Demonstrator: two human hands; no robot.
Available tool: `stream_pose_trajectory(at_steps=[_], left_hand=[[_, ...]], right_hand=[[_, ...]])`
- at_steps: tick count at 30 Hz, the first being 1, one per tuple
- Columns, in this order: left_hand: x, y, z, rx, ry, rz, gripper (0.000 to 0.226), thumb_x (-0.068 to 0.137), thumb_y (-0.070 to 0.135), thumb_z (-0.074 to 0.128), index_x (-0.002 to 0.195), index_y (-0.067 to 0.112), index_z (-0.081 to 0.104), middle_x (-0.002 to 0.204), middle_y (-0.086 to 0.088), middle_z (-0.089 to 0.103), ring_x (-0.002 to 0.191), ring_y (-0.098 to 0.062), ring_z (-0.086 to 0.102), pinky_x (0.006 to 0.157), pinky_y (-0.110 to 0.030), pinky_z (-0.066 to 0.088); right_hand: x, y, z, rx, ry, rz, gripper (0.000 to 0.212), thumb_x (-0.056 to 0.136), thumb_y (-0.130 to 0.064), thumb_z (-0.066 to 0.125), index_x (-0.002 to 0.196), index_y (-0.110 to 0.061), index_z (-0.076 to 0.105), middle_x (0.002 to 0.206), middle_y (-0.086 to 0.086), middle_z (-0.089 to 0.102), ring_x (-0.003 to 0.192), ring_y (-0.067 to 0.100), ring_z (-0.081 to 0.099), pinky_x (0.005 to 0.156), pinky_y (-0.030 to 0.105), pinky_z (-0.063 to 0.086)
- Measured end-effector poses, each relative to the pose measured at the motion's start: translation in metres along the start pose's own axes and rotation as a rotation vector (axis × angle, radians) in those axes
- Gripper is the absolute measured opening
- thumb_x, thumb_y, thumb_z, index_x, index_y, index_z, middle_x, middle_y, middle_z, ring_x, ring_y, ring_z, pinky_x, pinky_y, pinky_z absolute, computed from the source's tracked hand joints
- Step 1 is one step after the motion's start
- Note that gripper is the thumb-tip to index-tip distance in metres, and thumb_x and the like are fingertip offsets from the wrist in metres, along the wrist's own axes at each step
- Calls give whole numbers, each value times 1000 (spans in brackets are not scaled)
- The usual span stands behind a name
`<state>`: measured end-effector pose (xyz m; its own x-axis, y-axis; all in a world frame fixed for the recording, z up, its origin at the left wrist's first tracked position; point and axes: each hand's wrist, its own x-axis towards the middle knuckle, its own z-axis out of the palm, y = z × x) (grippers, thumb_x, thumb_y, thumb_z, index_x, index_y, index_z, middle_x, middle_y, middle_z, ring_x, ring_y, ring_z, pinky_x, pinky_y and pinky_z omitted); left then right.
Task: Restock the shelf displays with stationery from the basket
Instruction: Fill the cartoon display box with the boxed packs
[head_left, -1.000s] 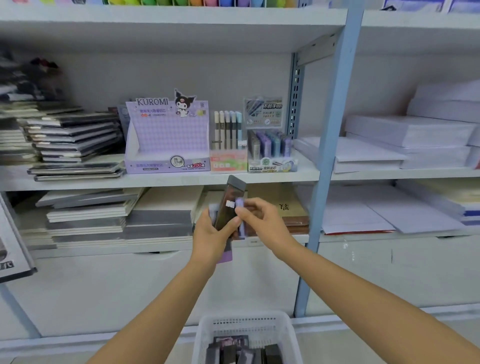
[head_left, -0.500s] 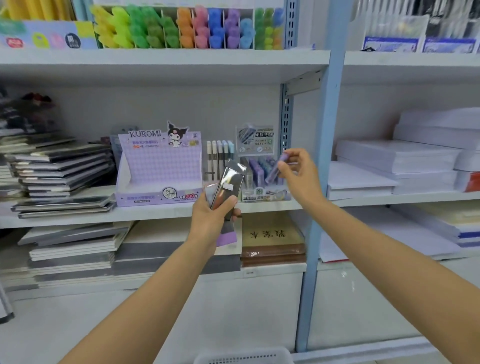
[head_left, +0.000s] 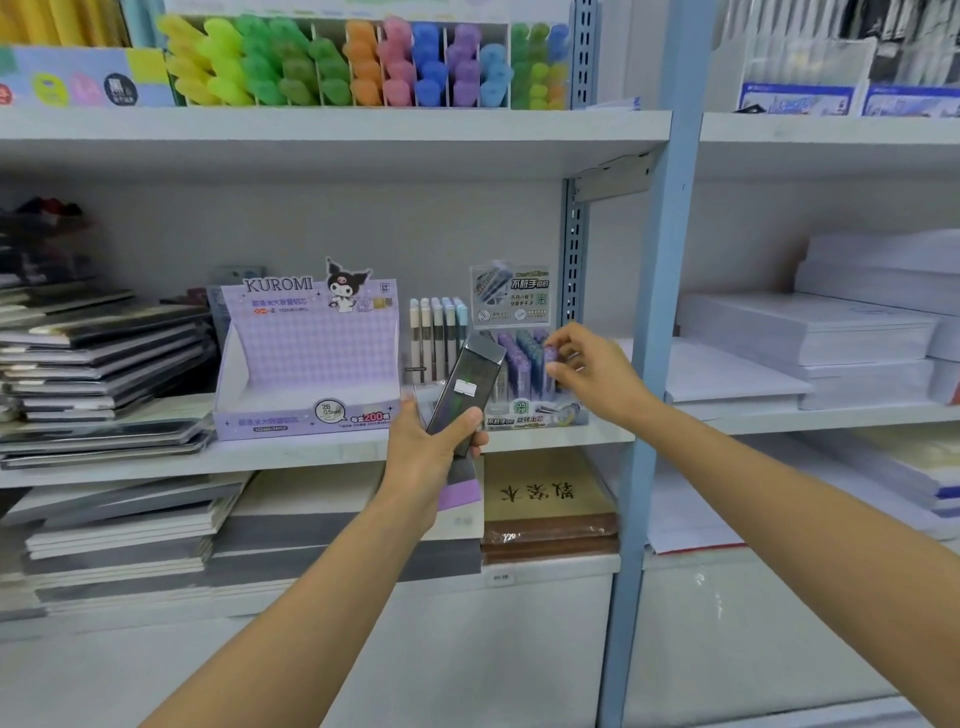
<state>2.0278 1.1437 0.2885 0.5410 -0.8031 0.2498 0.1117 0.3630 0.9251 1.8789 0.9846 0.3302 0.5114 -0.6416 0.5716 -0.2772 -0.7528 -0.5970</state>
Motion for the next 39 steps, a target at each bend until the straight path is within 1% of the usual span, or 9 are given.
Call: stream_pose_trajectory(at_steps=[3, 9, 15, 18, 22, 28, 31, 34, 39], left_hand=[[2, -2, 0, -1, -11, -6, 47, 85, 5, 70, 126, -1, 47, 82, -9, 71, 64, -17, 67, 61, -24, 57], [3, -3, -1, -2, -18, -27, 48, 85, 5, 71, 127, -1, 48, 81, -10, 72, 64, -16, 67, 62, -24, 57], [0, 0, -3, 12, -28, -48, 61, 84, 7, 73, 136, 1, 42, 79, -8, 72, 66, -17, 67, 61, -23, 55], [-3, 4, -4, 47, -30, -53, 55, 82, 9, 75, 129, 0, 47, 77, -6, 72, 66, -17, 66, 61, -24, 56], [-11, 10, -9, 66, -55, -63, 67, 83, 12, 75, 138, -1, 39, 83, -9, 74, 66, -19, 66, 62, -26, 56], [-21, 29, -34, -20, -148, -197, 42, 95, 48, 49, 117, 16, 63, 103, -18, 73, 76, -25, 68, 72, -33, 57], [-23, 37, -49, 59, -133, -141, 51, 80, 44, 68, 116, 8, 65, 102, -14, 73, 76, -23, 65, 79, -37, 54], [-25, 50, -62, 75, -71, -131, 66, 61, 42, 81, 113, 5, 65, 95, -10, 72, 76, -22, 65, 77, -37, 54], [-18, 66, -95, 2, 8, -115, 43, 80, 39, 70, 109, 8, 65, 85, -11, 72, 66, -20, 67, 73, -35, 56]], right_hand=[[-3, -1, 7, -29, 44, -34, 29, 90, -8, 62, 113, -21, 50, 88, -6, 59, 75, 5, 58, 64, 15, 46], [-9, 10, 17, -134, 155, -94, 12, 88, -11, 66, 96, -18, 60, 98, -4, 51, 83, 7, 51, 73, 7, 36], [-7, -7, 11, -45, 225, -63, 16, 92, -24, 62, 105, -15, 64, 107, -1, 50, 88, 11, 52, 78, 15, 38], [-11, -31, 14, 330, 88, -5, 30, 94, -28, 60, 121, -15, 58, 107, 3, 62, 70, 9, 62, 61, 16, 49], [-16, -54, 31, 599, -132, 84, 27, 93, -11, 61, 119, -5, 60, 80, 7, 66, 49, 8, 56, 44, 19, 45], [-17, -79, 40, 803, -196, 165, 27, 98, -16, 53, 119, 1, 54, 86, 13, 63, 61, 14, 58, 55, 20, 49], [-16, -96, 49, 795, -225, 172, 30, 94, -30, 59, 105, -3, 54, 86, 13, 65, 62, 15, 57, 60, 26, 47], [-11, -112, 62, 754, -218, 160, 22, 90, -18, 66, 101, -6, 51, 81, 9, 63, 62, 14, 59, 63, 28, 50], [7, -135, 86, 628, -207, 124, 37, 87, 0, 64, 119, -13, 50, 121, 11, 58, 91, 18, 65, 72, 23, 56]])
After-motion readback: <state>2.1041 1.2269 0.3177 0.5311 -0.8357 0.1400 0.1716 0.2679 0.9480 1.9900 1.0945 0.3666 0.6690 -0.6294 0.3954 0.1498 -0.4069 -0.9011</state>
